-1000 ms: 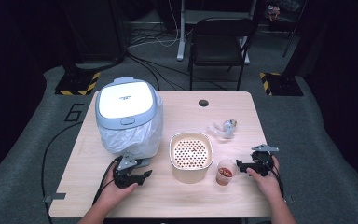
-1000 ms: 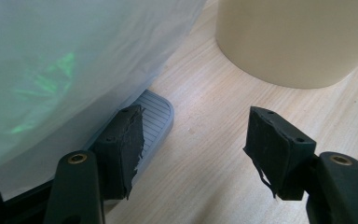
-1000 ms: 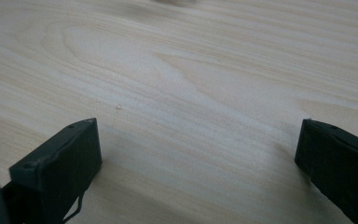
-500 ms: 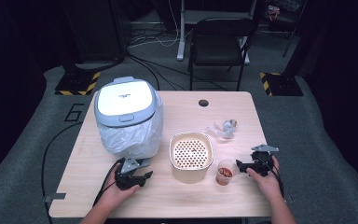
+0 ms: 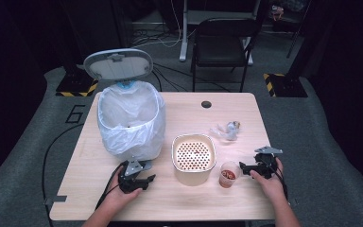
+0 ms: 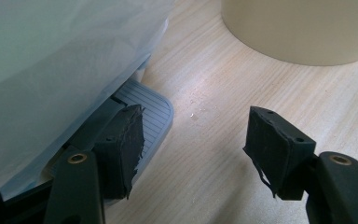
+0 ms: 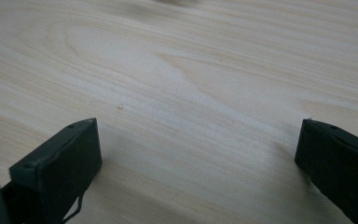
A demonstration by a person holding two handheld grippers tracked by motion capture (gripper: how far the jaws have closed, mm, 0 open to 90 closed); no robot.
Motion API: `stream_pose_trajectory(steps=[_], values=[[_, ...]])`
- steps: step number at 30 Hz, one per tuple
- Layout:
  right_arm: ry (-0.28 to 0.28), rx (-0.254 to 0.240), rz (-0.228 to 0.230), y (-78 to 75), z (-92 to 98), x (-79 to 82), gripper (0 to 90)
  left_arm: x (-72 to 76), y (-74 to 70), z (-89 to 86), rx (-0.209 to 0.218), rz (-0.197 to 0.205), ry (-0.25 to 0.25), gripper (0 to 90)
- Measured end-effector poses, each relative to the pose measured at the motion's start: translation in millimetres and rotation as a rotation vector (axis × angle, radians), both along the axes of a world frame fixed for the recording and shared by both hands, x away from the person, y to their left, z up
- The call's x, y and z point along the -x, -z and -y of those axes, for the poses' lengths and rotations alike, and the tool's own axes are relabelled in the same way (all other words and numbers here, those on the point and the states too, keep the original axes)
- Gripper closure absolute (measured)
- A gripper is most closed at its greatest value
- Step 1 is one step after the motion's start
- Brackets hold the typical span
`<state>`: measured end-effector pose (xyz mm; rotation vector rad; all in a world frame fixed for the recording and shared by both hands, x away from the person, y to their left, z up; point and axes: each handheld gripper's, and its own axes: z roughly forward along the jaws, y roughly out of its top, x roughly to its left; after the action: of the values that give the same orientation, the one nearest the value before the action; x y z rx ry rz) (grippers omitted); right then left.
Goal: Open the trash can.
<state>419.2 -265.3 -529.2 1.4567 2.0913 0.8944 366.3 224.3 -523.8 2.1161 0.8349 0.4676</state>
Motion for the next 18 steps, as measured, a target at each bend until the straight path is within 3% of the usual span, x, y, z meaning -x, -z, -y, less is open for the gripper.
stream_pose_trajectory(steps=[6,8,18], values=[[0.000,0.000,0.000,0.0,0.0,0.0,0.0,1.0,1.1,-0.9,-0.015,0.027,0.007,37.2],[0.000,0.000,0.000,0.0,0.0,0.0,0.0,3.1,3.2,0.6,-0.002,0.035,-0.002,37.1],[-0.010,0.001,-0.001,0.0,0.1,-0.2,0.0,5.4,4.0,3.2,-0.055,0.069,0.011,37.1]])
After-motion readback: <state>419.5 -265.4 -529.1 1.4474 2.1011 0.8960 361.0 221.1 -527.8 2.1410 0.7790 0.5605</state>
